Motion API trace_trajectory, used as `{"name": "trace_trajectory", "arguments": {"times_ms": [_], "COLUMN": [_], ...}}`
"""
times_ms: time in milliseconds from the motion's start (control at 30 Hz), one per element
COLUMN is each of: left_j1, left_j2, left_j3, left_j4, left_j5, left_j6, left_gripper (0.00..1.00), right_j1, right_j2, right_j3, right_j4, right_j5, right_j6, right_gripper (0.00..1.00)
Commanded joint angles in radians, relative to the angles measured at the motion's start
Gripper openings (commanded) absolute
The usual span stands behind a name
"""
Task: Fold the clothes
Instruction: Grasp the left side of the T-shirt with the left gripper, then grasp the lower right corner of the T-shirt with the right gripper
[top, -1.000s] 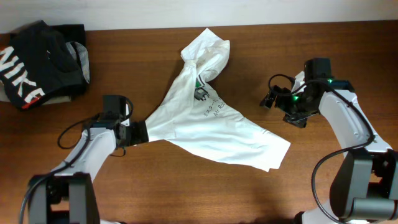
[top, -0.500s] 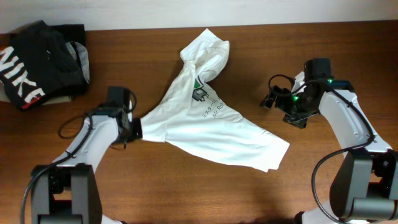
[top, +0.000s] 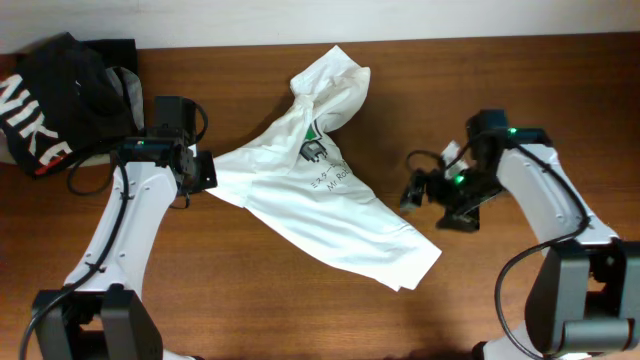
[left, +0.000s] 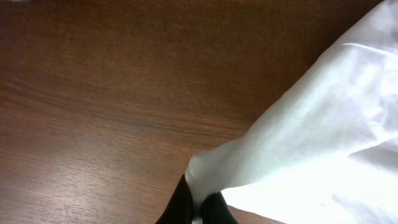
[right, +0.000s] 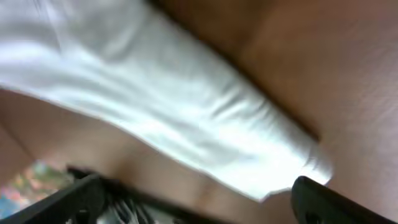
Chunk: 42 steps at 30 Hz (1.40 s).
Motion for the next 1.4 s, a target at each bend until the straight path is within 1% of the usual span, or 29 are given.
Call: {"name": "trace_trajectory", "arguments": {"times_ms": [0, 67, 133, 167, 200, 233, 300, 333, 367, 400, 467, 567, 600, 633, 767, 800, 833, 900, 967, 1067, 1167, 1367], "left_j1": [0.0, 0.0, 0.0, 0.0, 0.0, 0.0, 0.0, 0.0, 0.0, 0.0, 0.0, 0.0, 0.0, 0.0, 0.0, 0.0, 0.0, 0.0, 0.0, 0.0, 0.0, 0.0], "left_j2": [-0.021, -0.021, -0.021, -0.021, -0.021, -0.021, -0.021, -0.021, -0.021, -0.021, -0.021, -0.021, -0.021, -0.021, -0.021, -0.021, -0.021, -0.021, -0.021, -0.021, -0.021, -0.021], "left_j3": [0.018, 0.018, 0.018, 0.018, 0.018, 0.018, 0.018, 0.018, 0.018, 0.018, 0.018, 0.018, 0.018, 0.018, 0.018, 0.018, 0.018, 0.018, 0.018, 0.018, 0.018, 0.018], "left_j4": [0.003, -0.002, -0.005, -0.005, -0.005, -0.008, -0.017, -0.026, -0.04, -0.047, -0.056, -0.063, -0.062, -0.061, -0.061, -0.062, -0.063, -0.06, -0.057, -0.058, -0.058, -0.053], "left_j5": [-0.019, -0.019, -0.018, -0.015, -0.015, -0.015, -0.015, -0.015, -0.015, -0.015, -0.015, -0.015, -0.015, -0.015, -0.015, -0.015, -0.015, 0.014, 0.031, 0.031, 0.037, 0.037], "left_j6": [-0.017, -0.017, -0.017, -0.017, -0.028, -0.032, -0.032, -0.032, -0.032, -0.032, -0.032, -0.032, -0.032, -0.032, -0.032, -0.032, -0.032, -0.032, -0.032, -0.032, -0.032, -0.032], "left_gripper": [0.0, 0.0, 0.0, 0.0, 0.0, 0.0, 0.0, 0.0, 0.0, 0.0, 0.0, 0.0, 0.0, 0.0, 0.0, 0.0, 0.0, 0.0, 0.0, 0.0, 0.0, 0.0], "right_j1": [0.042, 0.042, 0.054, 0.074, 0.122, 0.19, 0.377, 0.441, 0.546, 0.591, 0.631, 0.637, 0.637, 0.637, 0.625, 0.602, 0.544, 0.425, 0.39, 0.422, 0.419, 0.419], "right_j2": [-0.051, -0.126, -0.247, -0.283, -0.334, -0.379, -0.457, -0.472, -0.478, -0.475, -0.475, -0.473, -0.472, -0.471, -0.452, -0.443, -0.427, -0.409, -0.391, -0.339, -0.281, -0.275], "right_j3": [-0.001, 0.0, -0.001, -0.003, -0.018, -0.047, -0.149, -0.182, -0.231, -0.255, -0.304, -0.414, -0.467, -0.481, -0.483, -0.483, -0.483, -0.484, -0.494, -0.563, -0.587, -0.586], "right_j4": [-0.023, -0.043, -0.111, -0.136, -0.149, -0.129, -0.024, 0.011, 0.061, 0.078, 0.108, 0.2, 0.287, 0.317, 0.283, 0.268, 0.259, 0.257, 0.27, 0.409, 0.456, 0.47], "right_j5": [0.013, 0.014, 0.013, 0.015, 0.024, 0.065, 0.193, 0.23, 0.292, 0.325, 0.331, 0.311, 0.273, 0.276, 0.333, 0.336, 0.335, 0.311, 0.25, 0.088, 0.08, 0.09], "right_j6": [-0.06, -0.037, -0.021, -0.005, 0.047, 0.158, 0.425, 0.517, 0.649, 0.706, 0.772, 0.787, 0.786, 0.786, 0.79, 0.79, 0.775, 0.695, 0.67, 0.673, 0.677, 0.677], "right_gripper": [0.99, 0.99, 0.99, 0.99, 0.99, 0.99, 0.99, 0.99, 0.99, 0.99, 0.99, 0.99, 0.99, 0.99, 0.99, 0.99, 0.99, 0.99, 0.99, 0.99, 0.99, 0.99]}}
